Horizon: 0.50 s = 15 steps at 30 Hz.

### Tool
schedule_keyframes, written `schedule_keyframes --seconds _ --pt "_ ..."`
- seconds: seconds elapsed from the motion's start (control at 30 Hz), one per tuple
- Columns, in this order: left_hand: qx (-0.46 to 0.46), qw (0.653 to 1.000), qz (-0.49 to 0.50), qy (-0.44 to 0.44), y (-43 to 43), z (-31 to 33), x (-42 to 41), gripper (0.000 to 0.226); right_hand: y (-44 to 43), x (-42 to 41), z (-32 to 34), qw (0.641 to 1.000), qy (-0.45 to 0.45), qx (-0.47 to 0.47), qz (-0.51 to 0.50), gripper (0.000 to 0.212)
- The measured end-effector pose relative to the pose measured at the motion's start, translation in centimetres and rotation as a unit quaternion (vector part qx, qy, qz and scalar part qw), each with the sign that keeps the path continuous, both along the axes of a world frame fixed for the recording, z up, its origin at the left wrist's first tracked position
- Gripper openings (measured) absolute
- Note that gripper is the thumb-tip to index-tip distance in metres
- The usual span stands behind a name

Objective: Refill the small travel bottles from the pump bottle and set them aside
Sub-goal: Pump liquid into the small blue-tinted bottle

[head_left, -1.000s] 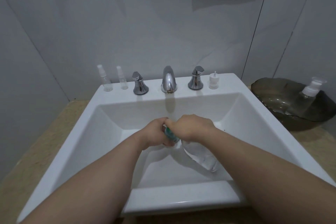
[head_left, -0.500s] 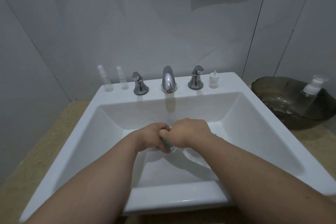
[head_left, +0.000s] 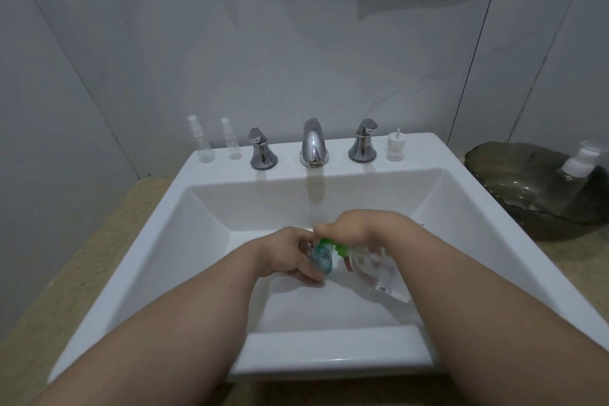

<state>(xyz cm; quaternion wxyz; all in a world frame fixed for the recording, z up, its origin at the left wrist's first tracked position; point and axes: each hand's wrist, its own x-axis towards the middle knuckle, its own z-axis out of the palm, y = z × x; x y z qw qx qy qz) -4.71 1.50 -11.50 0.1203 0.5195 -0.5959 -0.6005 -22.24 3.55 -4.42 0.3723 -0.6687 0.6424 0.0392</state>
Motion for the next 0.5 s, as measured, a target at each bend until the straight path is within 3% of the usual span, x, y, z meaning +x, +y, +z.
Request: schedule_keyframes --seconds 0.17,0.5 --pt "-0.04 0.997 -0.033 -0.053 0.9 0.5 -1.3 0.03 -0.1 -1.3 -0.3 1.0 0.015 0.014 -0.001 0.045" --pt "-0.068 0.994 -0.027 -0.078 1.2 -0.1 -2.4 0.029 -0.3 -1.8 -0.9 0.999 0.017 0.042 -0.018 0.048"
